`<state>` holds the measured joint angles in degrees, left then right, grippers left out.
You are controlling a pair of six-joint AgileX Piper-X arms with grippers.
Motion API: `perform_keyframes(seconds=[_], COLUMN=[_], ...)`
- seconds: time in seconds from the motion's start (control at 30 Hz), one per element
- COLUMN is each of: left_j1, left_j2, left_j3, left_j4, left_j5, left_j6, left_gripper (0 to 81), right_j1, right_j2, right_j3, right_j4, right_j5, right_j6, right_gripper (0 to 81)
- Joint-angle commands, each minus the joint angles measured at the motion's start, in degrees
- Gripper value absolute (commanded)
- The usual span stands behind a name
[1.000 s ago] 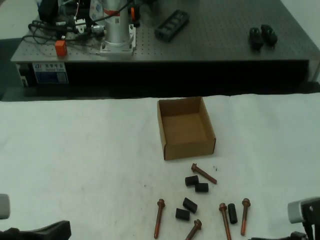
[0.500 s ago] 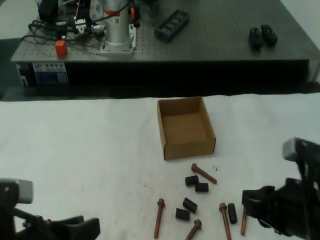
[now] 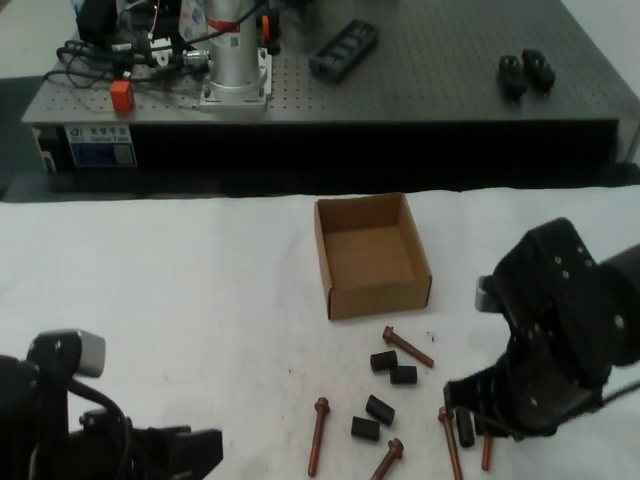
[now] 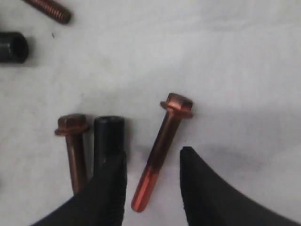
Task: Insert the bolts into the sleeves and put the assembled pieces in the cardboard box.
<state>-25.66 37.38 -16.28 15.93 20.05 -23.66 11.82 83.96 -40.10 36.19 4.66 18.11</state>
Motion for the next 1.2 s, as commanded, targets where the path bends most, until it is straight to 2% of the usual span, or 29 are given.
perform_keyframes(seconds=[0.0, 0.17, 0.33, 0.53, 0.6, 0.73, 0.83, 1.03, 1.17], left_j1=[-0.1, -0.1, -0.1, -0.1, -0.1, -0.1, -0.1, -0.1, -0.4], left_j2=[0.1, 0.1, 0.1, 0.1, 0.1, 0.1, 1.4, 7.6, 13.7], left_j3=[-0.8, -0.8, -0.8, -0.8, -0.8, -0.8, -1.0, -2.9, -6.9], left_j4=[-0.7, -0.7, -0.8, -0.8, -0.8, -0.8, -0.8, -1.1, -0.9], left_j5=[0.3, 0.3, 0.3, 0.3, 0.3, 2.6, 3.0, 7.3, 8.5], left_j6=[0.5, 0.5, 1.6, 1.9, 1.9, 1.9, 1.9, 3.9, 8.1], left_gripper=[33.6, 33.6, 33.6, 33.6, 33.6, 33.6, 33.6, 33.6, 33.6], right_j1=[-2.5, -4.0, -4.0, -3.8, -3.8, -3.8, -3.8, -3.8, -3.8], right_j2=[1.9, 3.2, 5.6, 8.9, 8.9, 8.9, 8.9, 8.9, 7.0], right_j3=[-1.9, -1.9, -1.9, -1.9, -1.9, -1.9, -1.9, -1.9, -1.9], right_j4=[-0.4, -1.2, -4.4, -4.1, -4.0, -3.9, -3.9, -0.3, 1.8], right_j5=[0.4, 0.4, -3.3, -3.0, -3.0, -3.0, -3.0, -2.7, -1.6], right_j6=[0.3, 0.3, 2.4, 2.7, 2.7, 1.0, -2.3, -15.3, -16.7], right_gripper=[27.8, 27.8, 27.8, 27.1, 22.4, 0.3, 0.2, 0.2, 0.2])
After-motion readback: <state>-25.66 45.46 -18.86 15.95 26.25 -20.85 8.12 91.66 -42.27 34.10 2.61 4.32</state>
